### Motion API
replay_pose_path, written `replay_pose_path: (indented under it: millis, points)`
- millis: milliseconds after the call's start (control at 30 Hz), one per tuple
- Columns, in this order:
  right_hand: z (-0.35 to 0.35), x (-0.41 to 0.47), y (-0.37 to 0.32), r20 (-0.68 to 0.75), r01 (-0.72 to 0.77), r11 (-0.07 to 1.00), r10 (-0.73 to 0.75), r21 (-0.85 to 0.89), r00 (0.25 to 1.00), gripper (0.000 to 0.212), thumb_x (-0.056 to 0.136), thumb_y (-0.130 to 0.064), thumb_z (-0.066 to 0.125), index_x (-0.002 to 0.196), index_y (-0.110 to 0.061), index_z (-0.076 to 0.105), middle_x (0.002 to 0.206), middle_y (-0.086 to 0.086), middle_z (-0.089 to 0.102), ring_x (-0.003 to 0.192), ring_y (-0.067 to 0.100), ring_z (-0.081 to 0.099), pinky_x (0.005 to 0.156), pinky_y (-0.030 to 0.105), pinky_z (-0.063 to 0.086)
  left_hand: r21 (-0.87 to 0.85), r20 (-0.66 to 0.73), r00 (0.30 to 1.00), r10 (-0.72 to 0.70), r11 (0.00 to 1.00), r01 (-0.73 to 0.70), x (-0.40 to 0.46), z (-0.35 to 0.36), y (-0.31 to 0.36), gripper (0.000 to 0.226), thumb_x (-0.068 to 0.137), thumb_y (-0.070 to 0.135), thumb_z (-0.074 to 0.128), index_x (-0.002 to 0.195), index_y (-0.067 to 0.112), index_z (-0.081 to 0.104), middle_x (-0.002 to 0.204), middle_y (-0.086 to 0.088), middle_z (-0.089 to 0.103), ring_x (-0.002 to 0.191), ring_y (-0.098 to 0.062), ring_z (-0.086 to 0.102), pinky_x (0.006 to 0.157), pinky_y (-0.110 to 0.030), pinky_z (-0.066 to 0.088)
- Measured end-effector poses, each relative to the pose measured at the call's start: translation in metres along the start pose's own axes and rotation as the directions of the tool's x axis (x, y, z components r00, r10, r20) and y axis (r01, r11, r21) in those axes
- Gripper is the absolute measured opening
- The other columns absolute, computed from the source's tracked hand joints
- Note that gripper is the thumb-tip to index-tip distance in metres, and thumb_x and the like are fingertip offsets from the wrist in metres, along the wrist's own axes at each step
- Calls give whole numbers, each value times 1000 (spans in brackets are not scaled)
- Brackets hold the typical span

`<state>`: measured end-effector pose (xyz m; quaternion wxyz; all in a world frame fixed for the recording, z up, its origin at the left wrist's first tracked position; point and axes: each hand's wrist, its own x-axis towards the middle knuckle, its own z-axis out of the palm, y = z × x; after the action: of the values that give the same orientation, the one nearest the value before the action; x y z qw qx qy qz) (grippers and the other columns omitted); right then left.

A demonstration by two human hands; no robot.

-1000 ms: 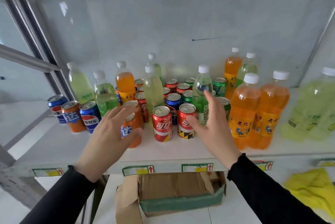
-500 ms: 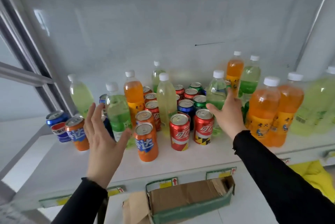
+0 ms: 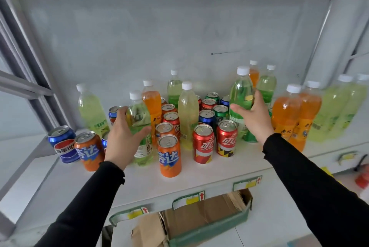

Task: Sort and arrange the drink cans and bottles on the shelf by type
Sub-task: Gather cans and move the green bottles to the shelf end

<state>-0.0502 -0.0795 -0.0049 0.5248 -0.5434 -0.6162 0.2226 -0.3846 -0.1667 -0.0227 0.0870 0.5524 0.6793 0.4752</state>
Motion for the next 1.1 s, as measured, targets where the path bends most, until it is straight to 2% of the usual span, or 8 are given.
replay_pose_path:
  millis: [133, 267, 433, 500, 633, 767, 867, 1100]
  points:
    - [-13, -9, -13, -24, 43, 999, -42, 12, 999, 93, 84, -41, 78, 157, -27, 23, 161, -3, 34, 145, 16, 35, 120, 36, 25, -58, -59, 994, 97, 993, -100, -1, -8, 10, 86, 81, 38, 78, 150, 32, 27, 147, -1, 48, 128, -22, 51, 101, -48, 49]
    - [-25, -20, -22, -48, 95, 995, -95, -6, 994, 92, 75, -55, 79, 151, -31, 33, 150, -7, 48, 137, 15, 47, 114, 47, 40, -92, -119, 964, 237, 964, -249, -2, -25, 31, 81, 79, 32, 79, 146, 38, 33, 139, 6, 46, 126, -18, 47, 103, -42, 45]
    - [-37, -42, -31, -91, 104, 992, -97, 71, 991, 92, 75, -52, 81, 152, -33, 34, 149, -10, 48, 134, 9, 46, 114, 43, 39, -150, -170, 931, 322, 926, -348, -7, -46, 62, 76, 76, 32, 81, 141, 33, 42, 125, 9, 50, 108, -13, 52, 86, -27, 47]
    - [-41, -53, -34, -98, 86, 991, -76, 99, 992, 97, 69, -62, 80, 151, -35, 35, 147, -12, 50, 134, 10, 48, 112, 47, 41, -208, -161, 929, 334, 908, -363, -11, -50, 73, 73, 76, 36, 82, 138, 34, 44, 124, 9, 54, 104, -12, 55, 84, -30, 51]
    - [-50, -78, -40, -49, 65, 989, -59, 130, 997, 86, 65, -67, 80, 139, -37, 48, 134, -15, 61, 124, 10, 58, 104, 50, 49, -373, -52, 935, 352, 862, -345, -26, -47, 97, 67, 78, 34, 83, 134, 35, 47, 113, 10, 66, 97, -10, 66, 79, -31, 58]
    - [-61, -103, -39, -17, 33, 985, -30, 167, 999, 65, 77, -49, 81, 134, -37, 52, 127, -17, 65, 116, 1, 61, 101, 36, 50, -535, 82, 924, 373, 799, -275, -40, -28, 116, 62, 79, 30, 83, 131, 29, 50, 113, 8, 70, 100, -11, 70, 83, -40, 61]
    - [-75, -119, -32, -1, -13, 980, 13, 198, 1000, 51, 81, -38, 81, 120, -51, 51, 112, -26, 67, 99, -14, 64, 84, 20, 51, -599, 160, 906, 391, 768, -226, -49, -6, 129, 59, 78, 36, 83, 129, 30, 52, 115, 8, 70, 101, -11, 70, 86, -43, 60]
    - [-132, -140, 0, -46, -111, 980, 120, 168, 992, 65, 76, -35, 86, 133, -33, 54, 119, -14, 71, 105, 3, 69, 94, 35, 55, -648, 337, 828, 449, 748, -142, -79, 62, 175, 67, 73, 44, 85, 129, 34, 50, 120, 10, 68, 106, -13, 69, 86, -38, 59]
